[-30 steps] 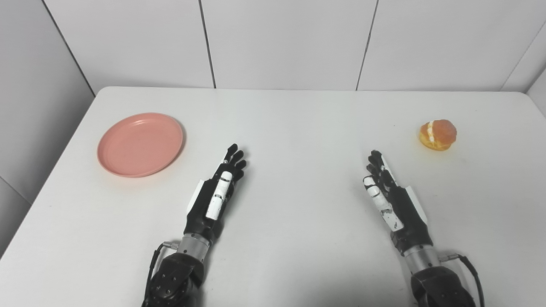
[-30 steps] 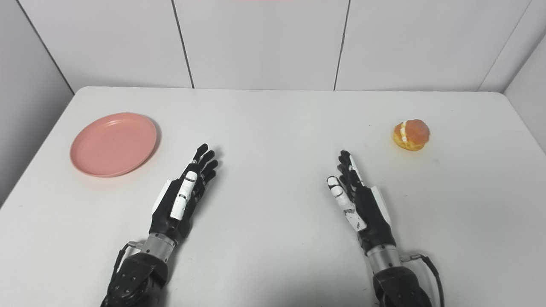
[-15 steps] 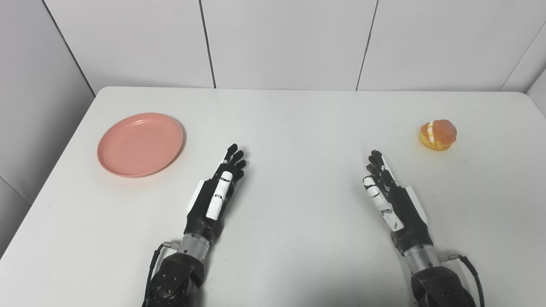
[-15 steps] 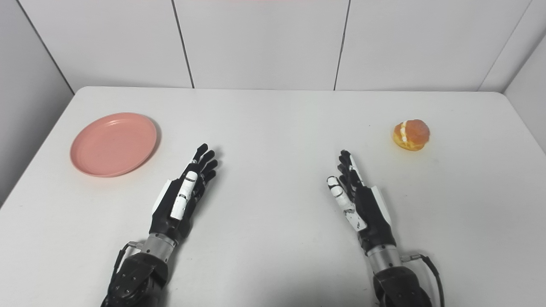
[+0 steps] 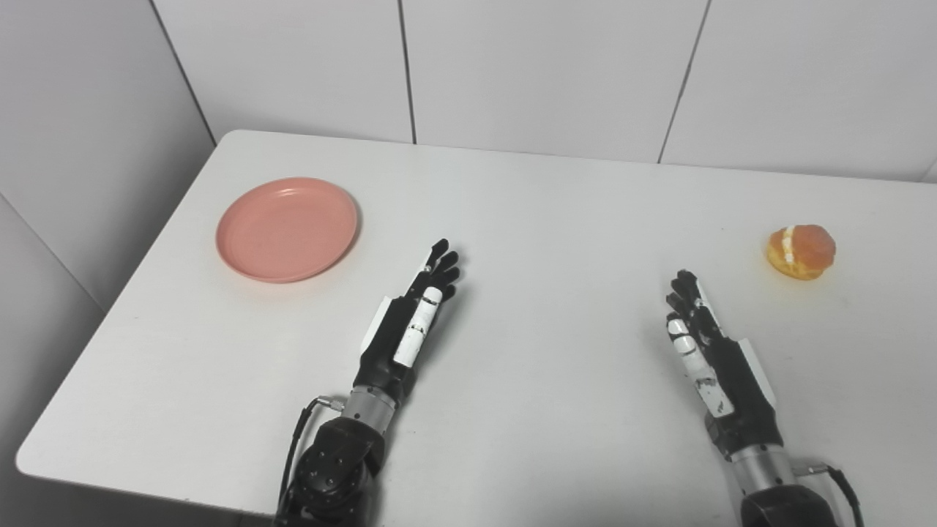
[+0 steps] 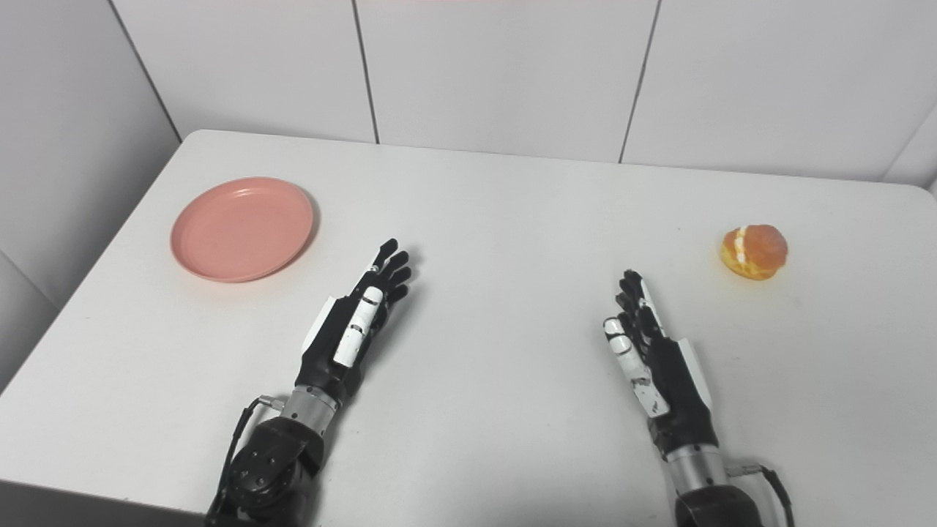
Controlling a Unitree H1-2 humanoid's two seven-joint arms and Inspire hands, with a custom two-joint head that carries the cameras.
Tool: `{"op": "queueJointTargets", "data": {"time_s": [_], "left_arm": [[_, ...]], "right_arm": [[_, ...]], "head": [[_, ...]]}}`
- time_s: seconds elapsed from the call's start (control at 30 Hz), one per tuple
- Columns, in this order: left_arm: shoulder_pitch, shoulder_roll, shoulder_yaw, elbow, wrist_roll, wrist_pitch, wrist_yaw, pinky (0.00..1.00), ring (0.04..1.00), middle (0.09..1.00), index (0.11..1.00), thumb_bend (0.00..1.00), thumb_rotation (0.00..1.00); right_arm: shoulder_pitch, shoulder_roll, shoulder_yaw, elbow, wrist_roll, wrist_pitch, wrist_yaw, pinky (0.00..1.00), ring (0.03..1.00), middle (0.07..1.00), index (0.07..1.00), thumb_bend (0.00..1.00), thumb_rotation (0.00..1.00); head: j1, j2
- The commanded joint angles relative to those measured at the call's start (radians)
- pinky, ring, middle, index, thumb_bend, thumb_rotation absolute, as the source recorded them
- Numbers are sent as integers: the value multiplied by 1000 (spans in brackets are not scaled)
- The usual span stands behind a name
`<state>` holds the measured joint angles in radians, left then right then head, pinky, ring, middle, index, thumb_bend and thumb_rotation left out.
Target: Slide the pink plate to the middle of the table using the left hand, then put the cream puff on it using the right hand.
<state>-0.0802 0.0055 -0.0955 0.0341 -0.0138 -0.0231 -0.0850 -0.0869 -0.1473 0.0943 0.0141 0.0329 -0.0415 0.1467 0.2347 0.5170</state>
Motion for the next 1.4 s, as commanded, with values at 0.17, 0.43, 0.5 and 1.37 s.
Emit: {"op": "queueJointTargets", "data": {"time_s": [0.17, 0.43, 0.5, 1.37], "left_arm": [[25, -56, -52, 157, 69, -7, 26, 935, 943, 956, 956, 372, 1000], [15, -74, -61, 194, 102, -29, 52, 922, 940, 953, 956, 369, 1000], [16, -77, -60, 191, 102, -21, 54, 923, 940, 953, 955, 377, 1000], [10, -78, -29, 131, 26, 5, 29, 946, 948, 959, 962, 361, 1000]], "right_arm": [[21, -20, -21, 81, 29, -37, 37, 992, 990, 1000, 1000, 412, 846], [24, -16, -38, 72, 49, -17, 49, 1000, 1000, 1000, 1000, 393, 851], [26, -14, -39, 60, 54, -3, 49, 1000, 1000, 1000, 1000, 378, 843], [10, 0, -37, 61, 39, 10, 39, 1000, 1000, 1000, 1000, 386, 791]], "head": [[95, -63], [126, -76], [127, -76], [130, -67]]}}
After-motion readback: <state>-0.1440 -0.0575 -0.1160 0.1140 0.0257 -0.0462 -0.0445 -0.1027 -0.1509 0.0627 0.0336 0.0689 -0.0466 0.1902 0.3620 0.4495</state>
